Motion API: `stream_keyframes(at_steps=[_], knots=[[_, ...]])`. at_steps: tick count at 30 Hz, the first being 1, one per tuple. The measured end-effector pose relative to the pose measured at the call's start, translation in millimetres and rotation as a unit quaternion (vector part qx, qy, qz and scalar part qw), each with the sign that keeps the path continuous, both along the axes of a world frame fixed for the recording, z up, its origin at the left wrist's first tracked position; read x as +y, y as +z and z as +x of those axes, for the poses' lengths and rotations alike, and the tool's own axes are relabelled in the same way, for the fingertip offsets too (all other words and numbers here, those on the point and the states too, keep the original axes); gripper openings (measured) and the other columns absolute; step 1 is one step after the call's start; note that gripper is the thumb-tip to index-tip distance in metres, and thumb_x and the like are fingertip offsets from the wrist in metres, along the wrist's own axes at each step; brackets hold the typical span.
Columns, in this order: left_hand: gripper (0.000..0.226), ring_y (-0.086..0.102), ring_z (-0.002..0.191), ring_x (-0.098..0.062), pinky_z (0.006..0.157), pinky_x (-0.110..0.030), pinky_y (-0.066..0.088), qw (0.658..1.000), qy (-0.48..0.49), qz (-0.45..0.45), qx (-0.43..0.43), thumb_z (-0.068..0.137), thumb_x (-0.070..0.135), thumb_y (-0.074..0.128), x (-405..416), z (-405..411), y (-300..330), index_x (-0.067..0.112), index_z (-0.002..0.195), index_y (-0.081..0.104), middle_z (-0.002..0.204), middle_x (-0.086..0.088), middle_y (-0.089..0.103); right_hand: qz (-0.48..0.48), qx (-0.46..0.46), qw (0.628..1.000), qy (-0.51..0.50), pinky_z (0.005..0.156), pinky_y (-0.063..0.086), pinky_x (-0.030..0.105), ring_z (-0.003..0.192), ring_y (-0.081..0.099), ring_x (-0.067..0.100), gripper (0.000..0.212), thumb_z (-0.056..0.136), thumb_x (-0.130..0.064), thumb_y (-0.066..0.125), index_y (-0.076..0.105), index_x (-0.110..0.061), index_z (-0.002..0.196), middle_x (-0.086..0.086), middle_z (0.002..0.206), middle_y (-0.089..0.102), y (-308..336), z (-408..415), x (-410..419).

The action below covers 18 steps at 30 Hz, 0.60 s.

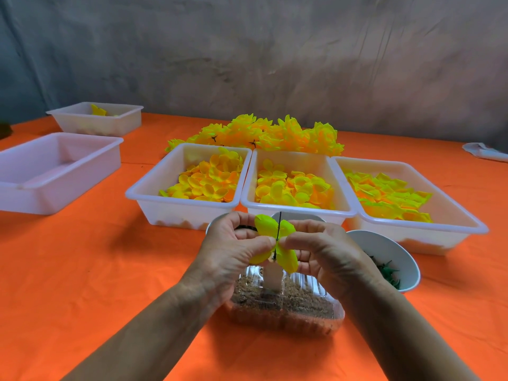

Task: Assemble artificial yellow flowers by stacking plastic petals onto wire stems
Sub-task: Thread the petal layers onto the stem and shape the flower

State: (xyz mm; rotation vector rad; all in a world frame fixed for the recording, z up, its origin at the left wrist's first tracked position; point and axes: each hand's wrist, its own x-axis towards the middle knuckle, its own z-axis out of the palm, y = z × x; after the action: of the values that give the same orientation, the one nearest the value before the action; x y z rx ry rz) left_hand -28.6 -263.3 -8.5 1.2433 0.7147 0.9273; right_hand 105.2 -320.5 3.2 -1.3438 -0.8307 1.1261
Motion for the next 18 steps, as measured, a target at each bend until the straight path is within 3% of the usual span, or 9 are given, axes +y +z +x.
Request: stream_keyframes(at_steps=[7, 10, 12, 14, 18], knots=[[0.021, 0.062, 0.060, -0.020, 0.059, -0.033, 0.054, 0.999, -0.004, -0.038, 0.016, 0.078, -0.012, 0.060, 5, 3, 1, 0.007, 0.086, 0.062, 0.072, -0.010, 0.068, -0.011, 0.053, 0.998, 0.017, 0.049, 0.054, 0.024, 0.049, 0.065, 0.018, 0.020, 0.081, 0.008, 0.052, 0.062, -0.001, 0.096, 0.011, 0.064, 0.068, 2, -2, 2], [0.017, 0.061, 0.058, -0.018, 0.055, -0.030, 0.055, 0.997, 0.000, -0.075, 0.005, 0.080, -0.009, 0.060, 8, 4, 1, 0.008, 0.081, 0.061, 0.073, -0.009, 0.066, -0.009, 0.057, 0.998, 0.006, 0.047, 0.054, 0.023, 0.048, 0.063, 0.016, 0.015, 0.081, 0.007, 0.057, 0.061, -0.001, 0.093, 0.010, 0.063, 0.068, -1, -2, 2], [0.017, 0.062, 0.061, -0.020, 0.062, -0.034, 0.054, 0.997, 0.010, -0.071, 0.009, 0.079, -0.010, 0.063, 8, 5, -1, 0.008, 0.081, 0.062, 0.077, -0.012, 0.066, -0.014, 0.047, 0.999, -0.003, 0.048, 0.053, 0.025, 0.047, 0.063, 0.015, 0.014, 0.079, 0.009, 0.058, 0.061, -0.003, 0.086, 0.009, 0.062, 0.067, -3, -2, 3], [0.020, 0.060, 0.062, -0.020, 0.065, -0.033, 0.050, 0.998, 0.023, -0.062, 0.018, 0.076, -0.012, 0.064, 7, 5, -4, 0.008, 0.079, 0.061, 0.073, -0.010, 0.066, -0.022, 0.033, 0.999, -0.016, 0.049, 0.052, 0.025, 0.049, 0.062, 0.016, 0.016, 0.078, 0.009, 0.060, 0.062, -0.005, 0.086, 0.010, 0.064, 0.066, -6, -2, 4], [0.023, 0.055, 0.058, -0.018, 0.054, -0.025, 0.040, 0.998, 0.039, -0.048, 0.034, 0.076, -0.012, 0.066, 4, 5, -9, 0.009, 0.080, 0.058, 0.057, -0.002, 0.061, -0.022, -0.008, 0.999, -0.037, 0.047, 0.049, 0.023, 0.055, 0.060, 0.017, 0.018, 0.076, 0.005, 0.065, 0.064, -0.009, 0.087, 0.010, 0.072, 0.066, -9, -3, 3]])
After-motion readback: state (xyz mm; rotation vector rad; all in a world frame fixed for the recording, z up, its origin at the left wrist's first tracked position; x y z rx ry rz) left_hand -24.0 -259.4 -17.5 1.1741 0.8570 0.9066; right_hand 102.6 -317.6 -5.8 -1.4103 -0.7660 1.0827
